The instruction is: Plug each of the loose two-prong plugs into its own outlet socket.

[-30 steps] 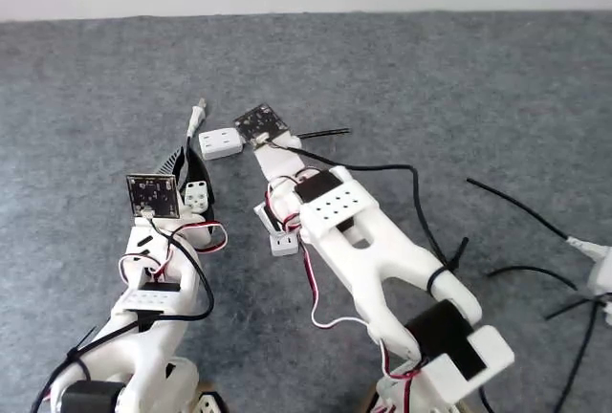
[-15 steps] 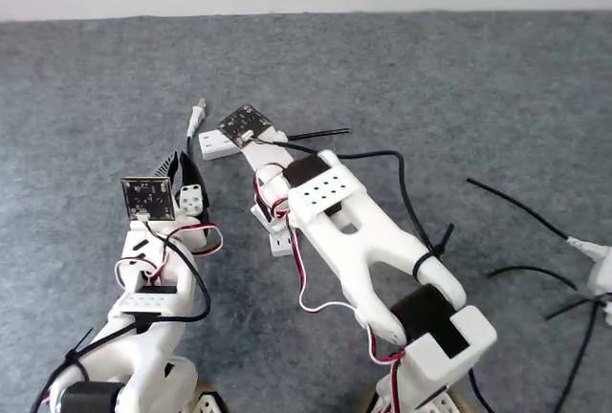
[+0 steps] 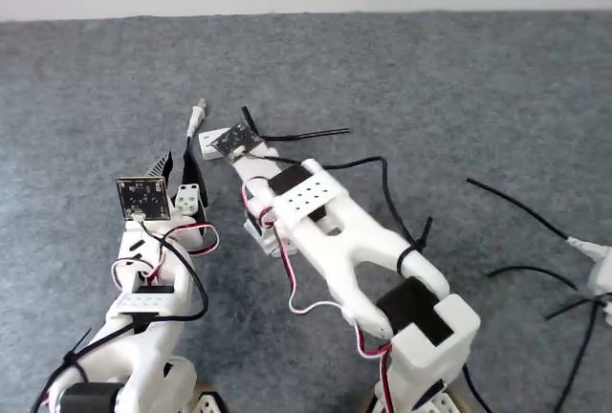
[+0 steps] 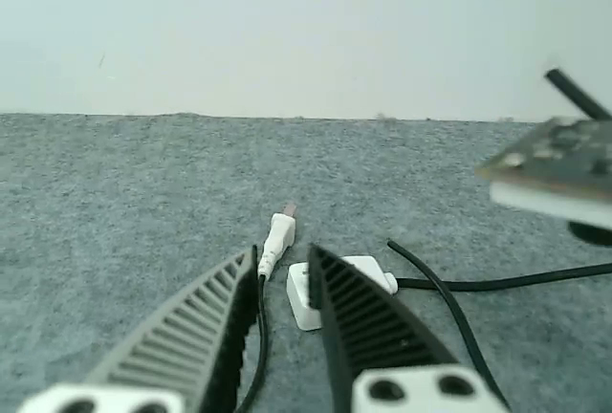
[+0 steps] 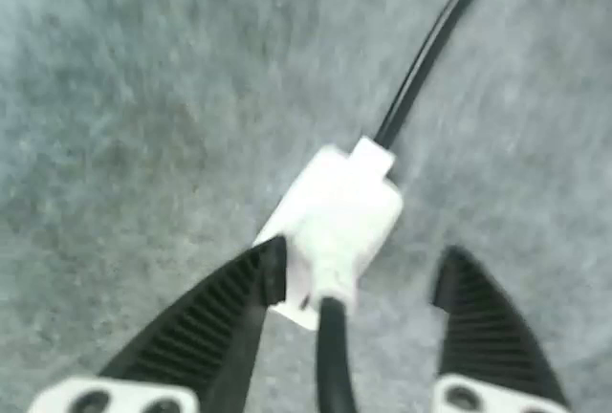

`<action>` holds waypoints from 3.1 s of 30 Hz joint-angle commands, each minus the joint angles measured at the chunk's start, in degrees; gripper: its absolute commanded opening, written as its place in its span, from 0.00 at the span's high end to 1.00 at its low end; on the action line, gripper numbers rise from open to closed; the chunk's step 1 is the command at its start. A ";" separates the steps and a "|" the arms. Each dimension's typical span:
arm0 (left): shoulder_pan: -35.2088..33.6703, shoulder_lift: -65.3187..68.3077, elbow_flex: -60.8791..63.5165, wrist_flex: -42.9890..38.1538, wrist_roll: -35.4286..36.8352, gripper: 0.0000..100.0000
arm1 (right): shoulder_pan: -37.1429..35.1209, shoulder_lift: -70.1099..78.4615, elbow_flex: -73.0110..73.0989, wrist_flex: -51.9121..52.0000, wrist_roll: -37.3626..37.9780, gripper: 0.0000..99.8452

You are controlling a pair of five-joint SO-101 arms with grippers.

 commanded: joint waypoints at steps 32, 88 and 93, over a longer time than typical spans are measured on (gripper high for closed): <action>-3.08 -1.14 -3.82 -1.41 0.35 0.88 | 0.75 0.57 -1.67 -3.21 -5.89 0.91; -14.33 -1.14 -22.90 30.95 14.68 0.88 | 7.69 37.67 -60.48 15.78 -17.93 0.86; -14.33 -1.05 -22.73 31.03 14.68 0.88 | 10.42 37.67 -64.97 22.29 -12.31 0.98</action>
